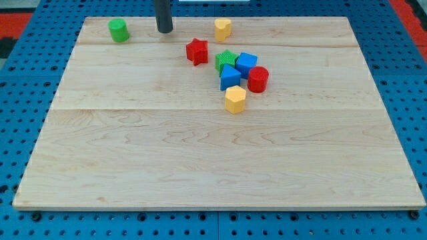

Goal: Push the red star into the group of blocks

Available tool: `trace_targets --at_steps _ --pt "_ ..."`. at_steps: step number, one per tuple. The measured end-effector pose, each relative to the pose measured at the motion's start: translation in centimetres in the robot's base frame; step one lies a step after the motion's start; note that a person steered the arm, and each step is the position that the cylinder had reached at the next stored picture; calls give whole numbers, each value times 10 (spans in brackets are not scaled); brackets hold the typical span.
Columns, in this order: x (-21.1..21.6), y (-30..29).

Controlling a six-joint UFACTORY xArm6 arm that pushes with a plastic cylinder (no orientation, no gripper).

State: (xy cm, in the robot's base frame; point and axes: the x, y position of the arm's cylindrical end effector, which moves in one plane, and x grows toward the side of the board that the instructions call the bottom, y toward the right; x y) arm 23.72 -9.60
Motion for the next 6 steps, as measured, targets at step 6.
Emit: trace_targets --at_steps 6 --pt "97 166"
